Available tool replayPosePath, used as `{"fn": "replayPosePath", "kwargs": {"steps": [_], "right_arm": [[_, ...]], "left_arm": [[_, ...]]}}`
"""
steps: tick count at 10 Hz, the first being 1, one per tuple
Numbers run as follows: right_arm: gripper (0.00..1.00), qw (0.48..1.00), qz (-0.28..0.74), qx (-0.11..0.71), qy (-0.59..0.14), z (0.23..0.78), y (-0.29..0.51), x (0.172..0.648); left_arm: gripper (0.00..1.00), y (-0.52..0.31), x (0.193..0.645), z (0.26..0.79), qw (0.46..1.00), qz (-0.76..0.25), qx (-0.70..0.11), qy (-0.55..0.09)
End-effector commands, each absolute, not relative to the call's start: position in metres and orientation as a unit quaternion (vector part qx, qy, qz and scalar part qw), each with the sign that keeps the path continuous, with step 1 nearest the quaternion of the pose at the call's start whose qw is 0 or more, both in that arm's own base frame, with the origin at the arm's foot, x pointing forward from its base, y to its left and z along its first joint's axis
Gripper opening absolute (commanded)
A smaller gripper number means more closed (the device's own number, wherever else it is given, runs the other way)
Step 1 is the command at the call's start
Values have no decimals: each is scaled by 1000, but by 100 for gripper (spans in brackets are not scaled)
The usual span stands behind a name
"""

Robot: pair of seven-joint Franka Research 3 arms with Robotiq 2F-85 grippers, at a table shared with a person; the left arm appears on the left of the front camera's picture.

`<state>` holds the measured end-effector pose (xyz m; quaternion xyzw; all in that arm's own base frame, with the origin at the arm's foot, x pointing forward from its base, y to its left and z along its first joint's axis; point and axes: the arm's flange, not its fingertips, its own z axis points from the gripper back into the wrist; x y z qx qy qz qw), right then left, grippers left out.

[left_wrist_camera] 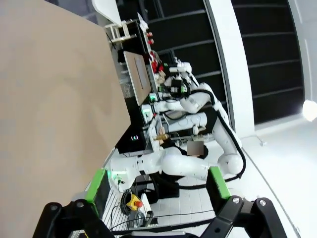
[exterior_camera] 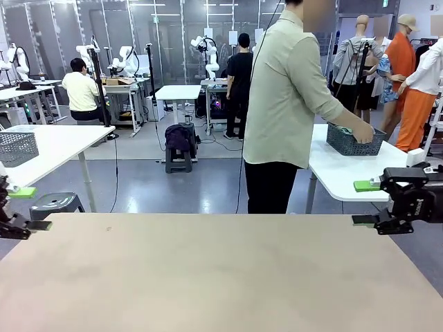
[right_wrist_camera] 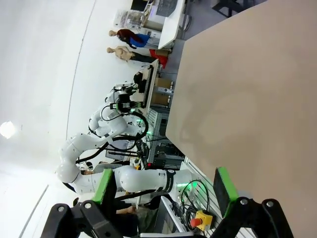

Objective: Fold the towels and place them in the basket.
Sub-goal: When a person lays out a Towel with hook on the table, fold it in half twice.

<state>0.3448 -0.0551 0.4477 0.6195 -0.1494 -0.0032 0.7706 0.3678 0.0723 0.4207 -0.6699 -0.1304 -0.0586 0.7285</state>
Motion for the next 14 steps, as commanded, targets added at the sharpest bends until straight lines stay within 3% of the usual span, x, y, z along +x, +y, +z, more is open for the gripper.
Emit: {"fn": "replayPosePath", "kwargs": {"steps": [1, 5, 10, 14], "right_arm": [[100, 777, -23, 614, -134, 472, -91, 346], [100, 759, -21, 634, -147, 505, -147, 330], [100, 745, -25, 649, -150, 523, -212, 291], [100, 744, -24, 652, -143, 526, -227, 285]], "left_arm": [[100, 101, 367, 442, 748, -11, -651, -128], [100, 157, 368, 462, 748, -5, -652, -125], [100, 217, 332, 484, 753, 2, -642, -144], [100, 238, 319, 494, 757, -7, -640, -132]]}}
